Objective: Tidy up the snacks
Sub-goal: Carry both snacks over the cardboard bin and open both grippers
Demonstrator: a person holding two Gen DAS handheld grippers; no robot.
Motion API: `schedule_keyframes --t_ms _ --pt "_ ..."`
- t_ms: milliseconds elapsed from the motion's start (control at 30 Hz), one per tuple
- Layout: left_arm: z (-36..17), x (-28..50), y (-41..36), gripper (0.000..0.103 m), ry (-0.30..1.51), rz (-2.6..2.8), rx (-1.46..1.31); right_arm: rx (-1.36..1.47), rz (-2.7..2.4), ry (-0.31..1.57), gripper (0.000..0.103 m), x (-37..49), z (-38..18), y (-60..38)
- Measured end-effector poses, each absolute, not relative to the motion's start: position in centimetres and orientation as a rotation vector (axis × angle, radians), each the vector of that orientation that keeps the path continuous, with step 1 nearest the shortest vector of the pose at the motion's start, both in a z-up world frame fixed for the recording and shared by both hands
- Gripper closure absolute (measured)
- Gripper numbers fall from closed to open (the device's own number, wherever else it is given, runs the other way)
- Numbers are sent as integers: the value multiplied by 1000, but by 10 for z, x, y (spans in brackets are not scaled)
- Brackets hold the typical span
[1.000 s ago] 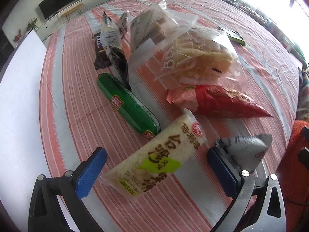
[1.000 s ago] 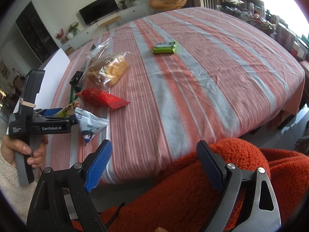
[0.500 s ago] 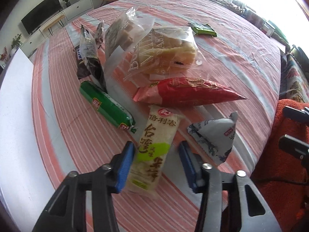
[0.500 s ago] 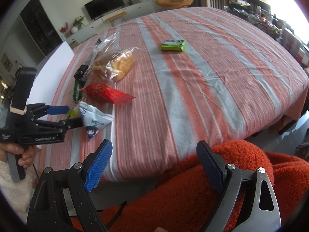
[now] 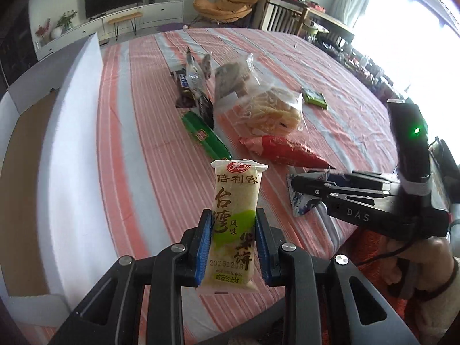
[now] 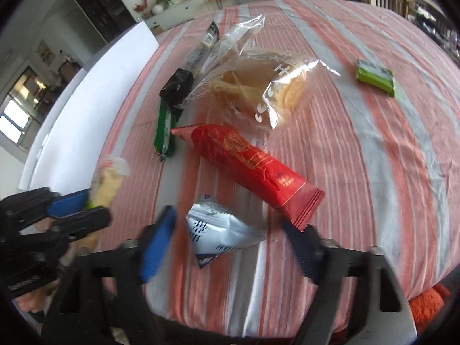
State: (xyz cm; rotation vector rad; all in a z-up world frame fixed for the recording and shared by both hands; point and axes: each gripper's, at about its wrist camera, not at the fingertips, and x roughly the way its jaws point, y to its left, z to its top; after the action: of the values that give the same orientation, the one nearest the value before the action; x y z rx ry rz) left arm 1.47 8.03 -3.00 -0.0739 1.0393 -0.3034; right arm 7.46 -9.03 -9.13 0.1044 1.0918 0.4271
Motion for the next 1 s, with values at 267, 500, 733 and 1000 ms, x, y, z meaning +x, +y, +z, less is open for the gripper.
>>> schedule_keyframes --t_ms 267,500,733,1000 --pt "18 0 118 75 939 -302 -252 478 506 1155 76 71 -85 -127" --pt "71 -9 190 75 798 -217 -373 510 665 1077 76 60 -18 -85" --pt "67 -11 284 75 765 118 -362 365 872 968 76 72 57 27" --pt "13 -12 310 71 835 381 -217 202 942 955 71 85 37 127"
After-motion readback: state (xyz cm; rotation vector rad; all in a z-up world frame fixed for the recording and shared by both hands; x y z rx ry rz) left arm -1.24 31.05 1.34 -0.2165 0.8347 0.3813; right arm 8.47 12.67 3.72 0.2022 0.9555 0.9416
